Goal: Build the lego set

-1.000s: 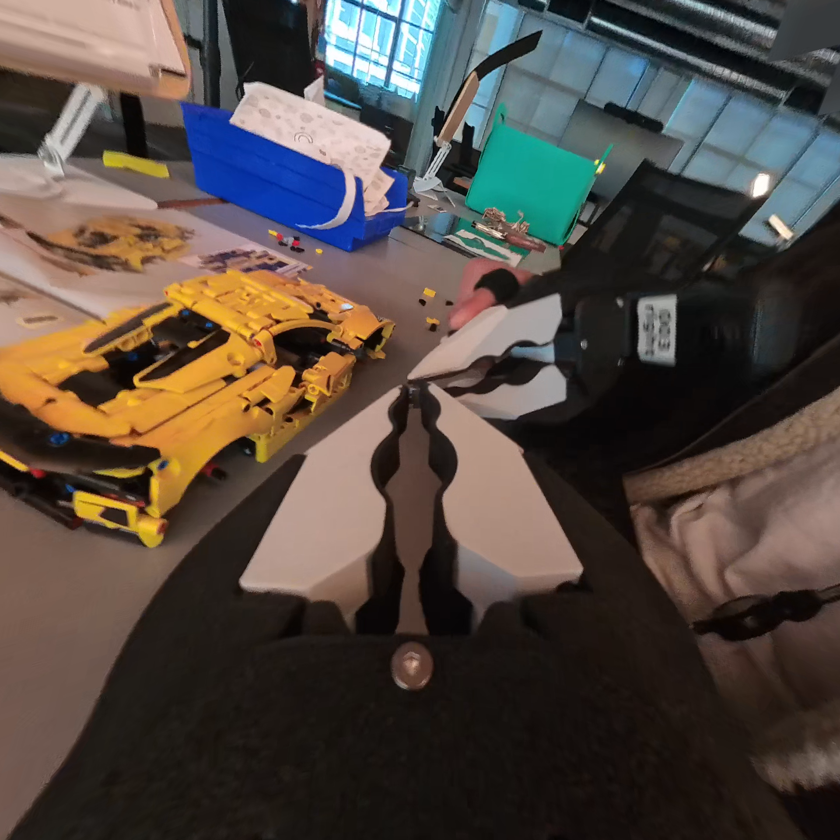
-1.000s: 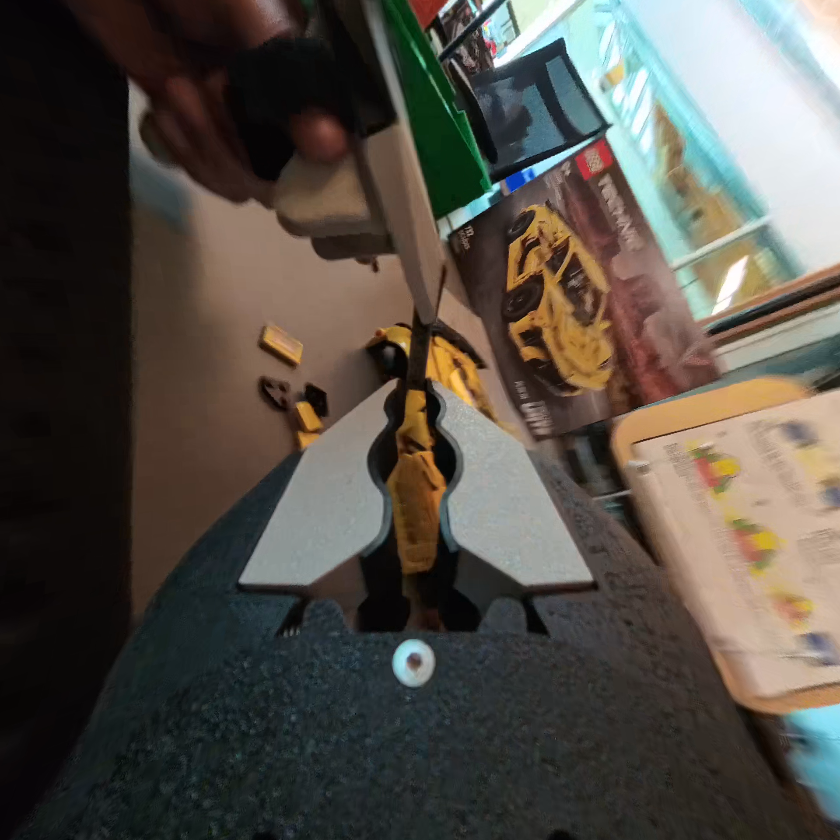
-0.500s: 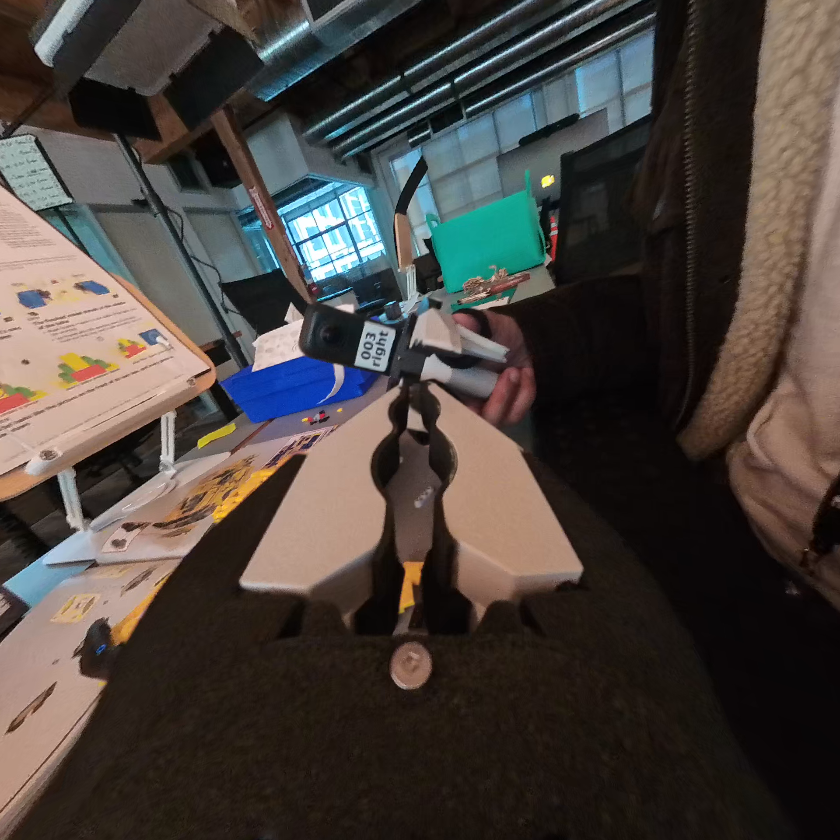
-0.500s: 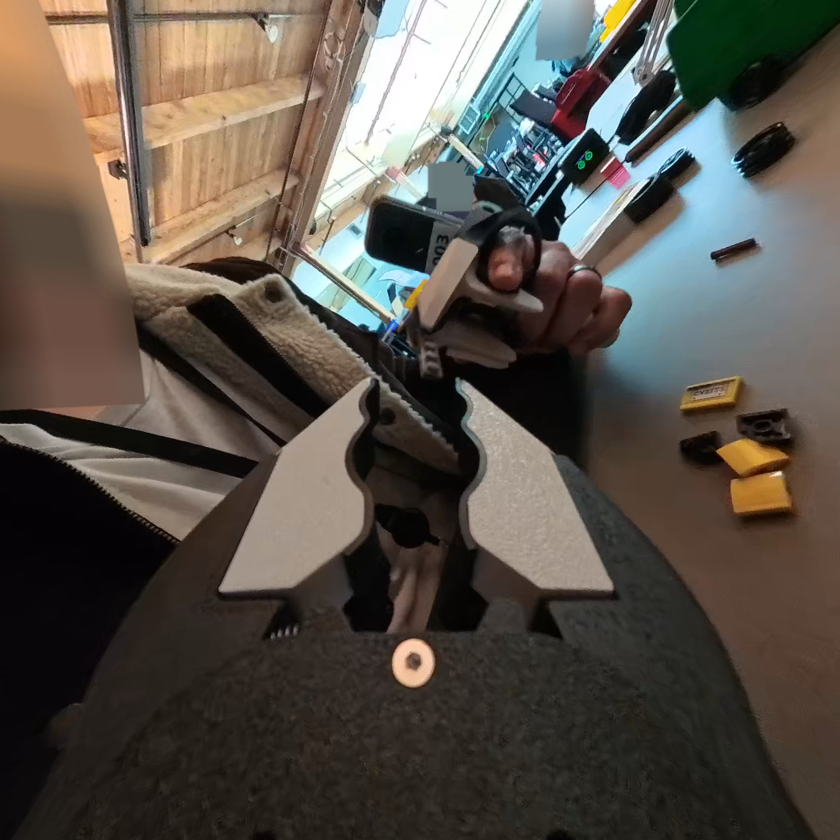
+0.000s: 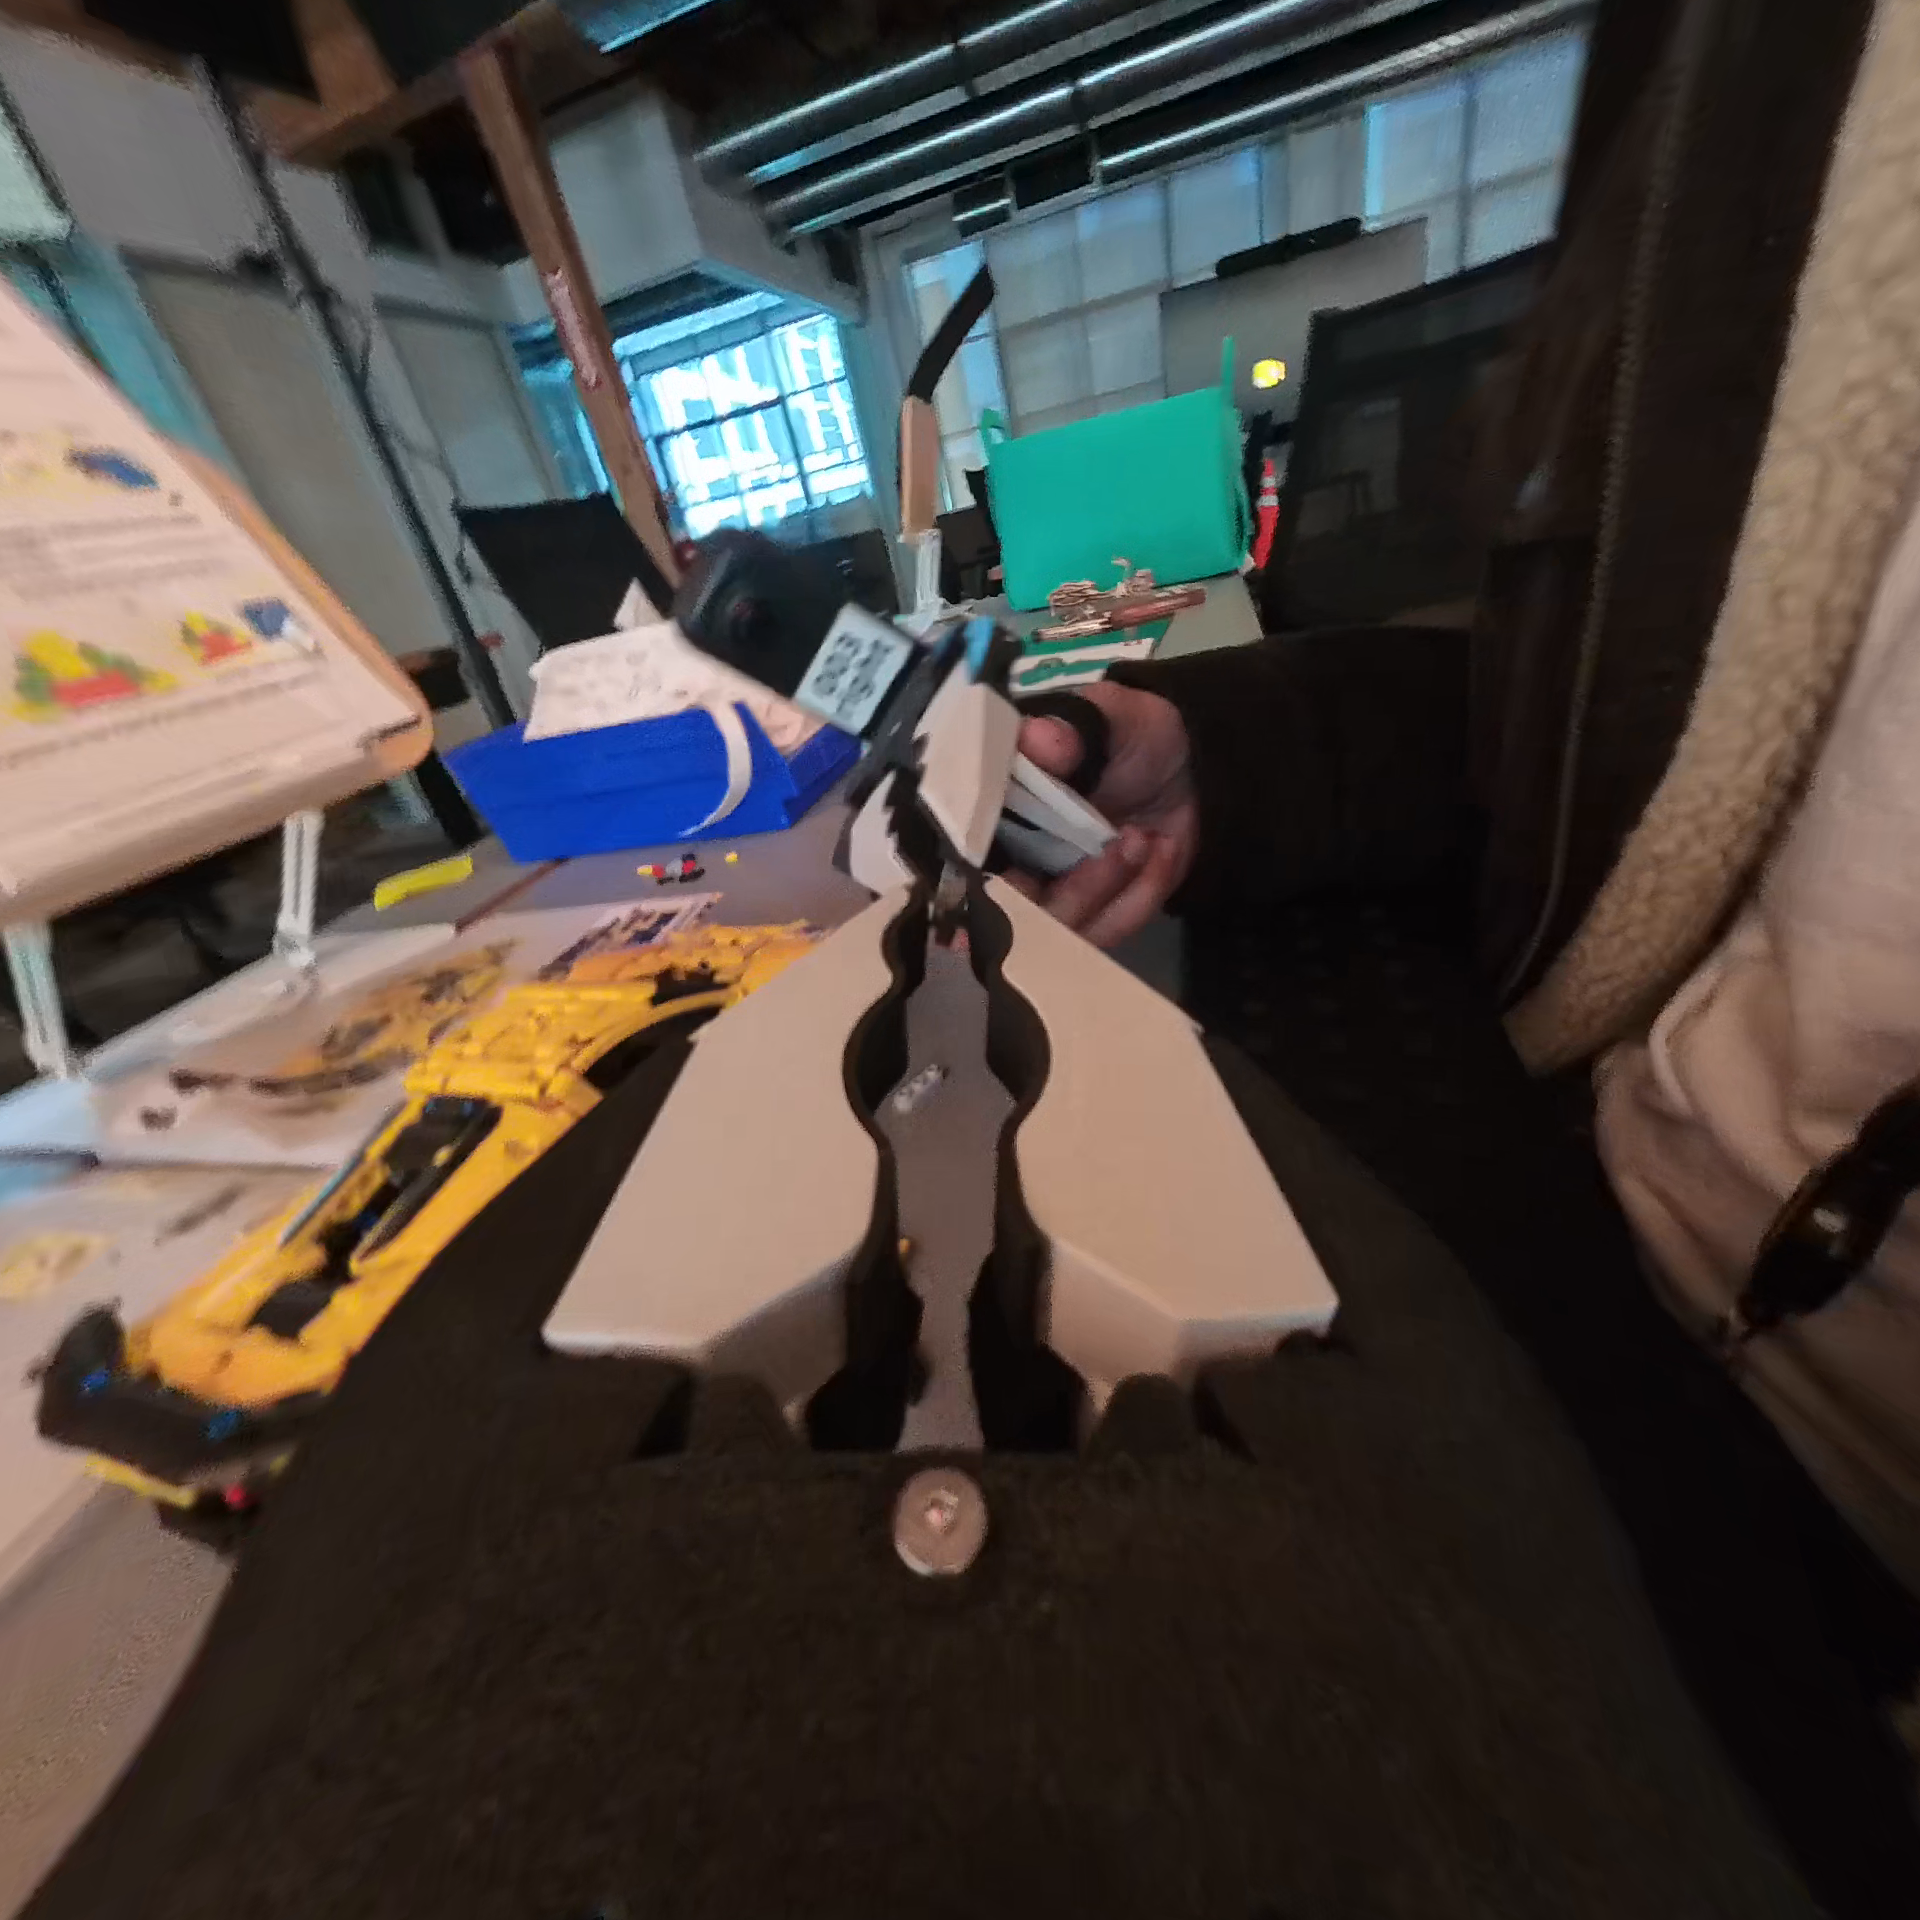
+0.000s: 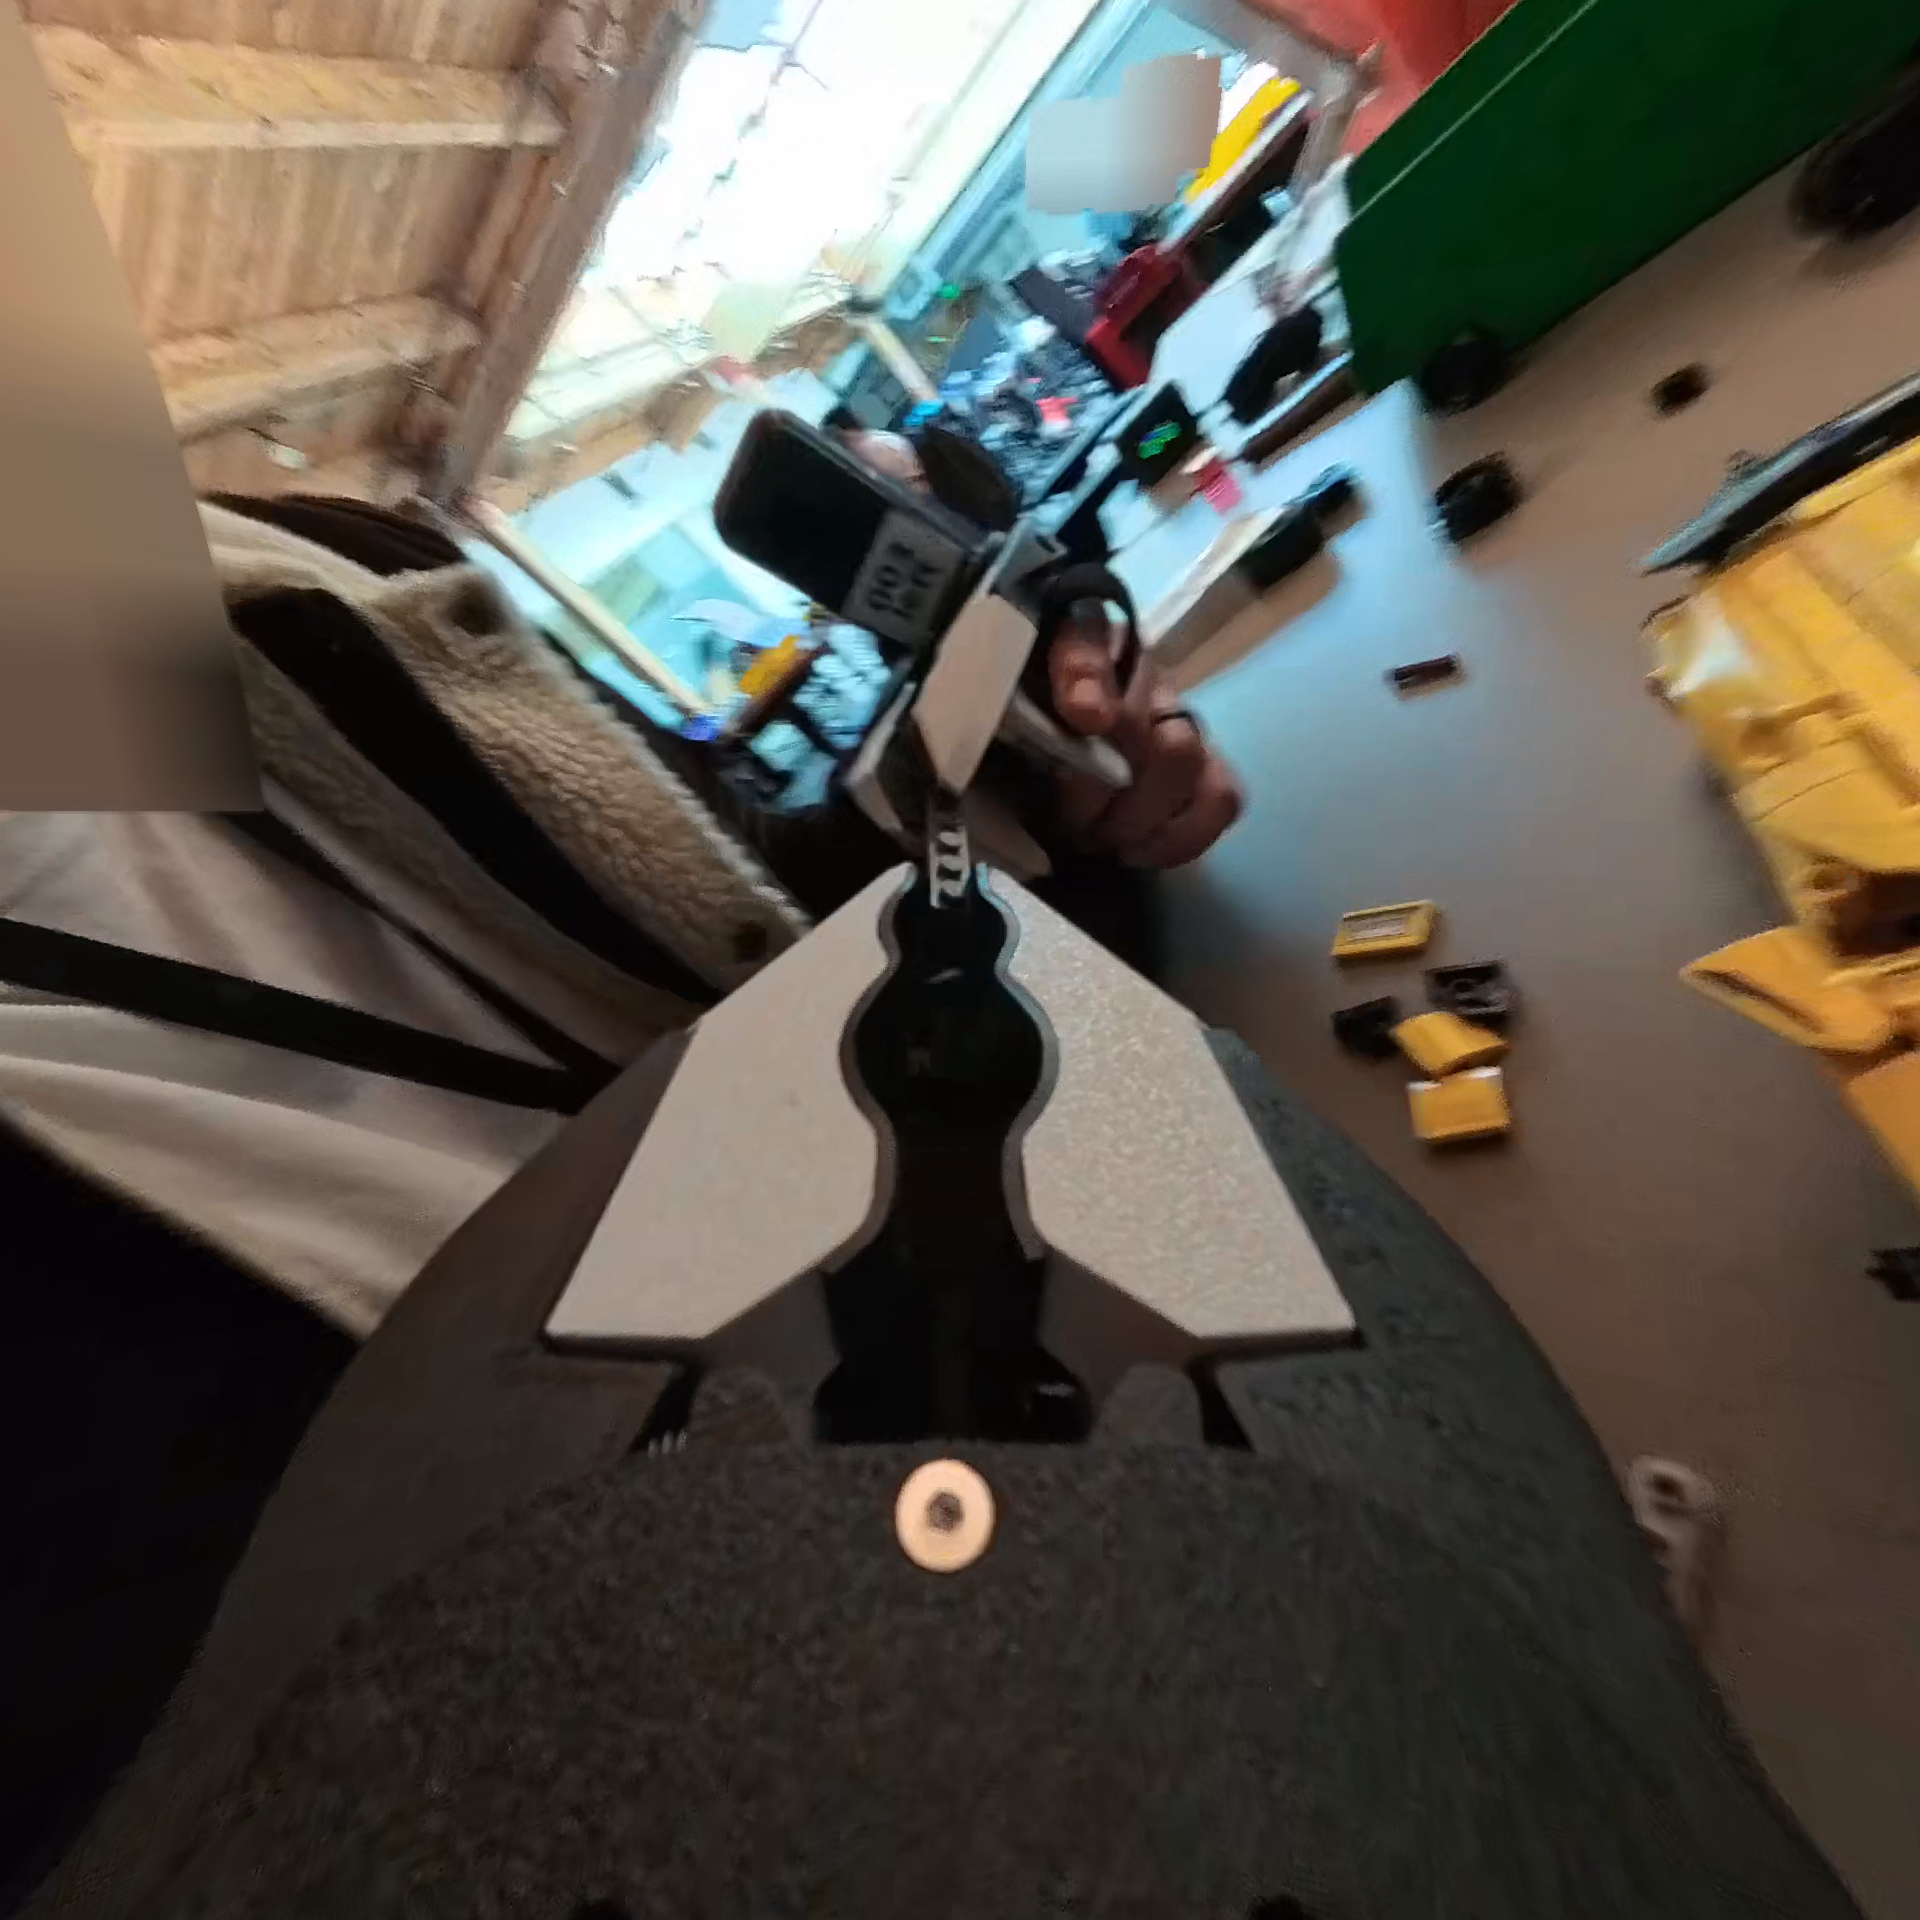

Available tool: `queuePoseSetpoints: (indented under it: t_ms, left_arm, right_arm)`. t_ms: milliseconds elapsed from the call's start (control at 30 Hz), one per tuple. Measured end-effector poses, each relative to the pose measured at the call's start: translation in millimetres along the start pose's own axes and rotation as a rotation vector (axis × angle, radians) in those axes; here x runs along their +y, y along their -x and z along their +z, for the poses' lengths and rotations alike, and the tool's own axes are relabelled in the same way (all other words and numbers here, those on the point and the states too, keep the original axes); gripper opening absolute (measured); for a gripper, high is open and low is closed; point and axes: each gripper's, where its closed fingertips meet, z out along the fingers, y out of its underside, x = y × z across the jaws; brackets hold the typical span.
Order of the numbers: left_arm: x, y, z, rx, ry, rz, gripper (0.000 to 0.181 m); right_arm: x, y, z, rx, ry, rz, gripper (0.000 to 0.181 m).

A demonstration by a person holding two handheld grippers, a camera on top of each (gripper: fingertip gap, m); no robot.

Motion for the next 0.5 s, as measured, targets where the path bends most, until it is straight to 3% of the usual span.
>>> queuePoseSetpoints:
  t_ms: [100,200,500]
  left_arm:
    - [-7.0,15.6,-5.8,-0.043,-0.058,-0.179,0.024]
    - [0.0,26.4,-8.8,-0.059,-0.025,-0.299,0.024]
    - [7.0,12.3,-3.3,0.034,0.036,-0.336,0.024]
  right_arm:
    - [-5.5,-18.8,-3.8,0.202,-0.011,-0.195,0.008]
    - [-14.9,-18.3,-6.7,0.312,-0.036,-0.415,0.008]
    - [-12.2,-4.2,4.4,0.329,-0.018,-0.678,0.008]
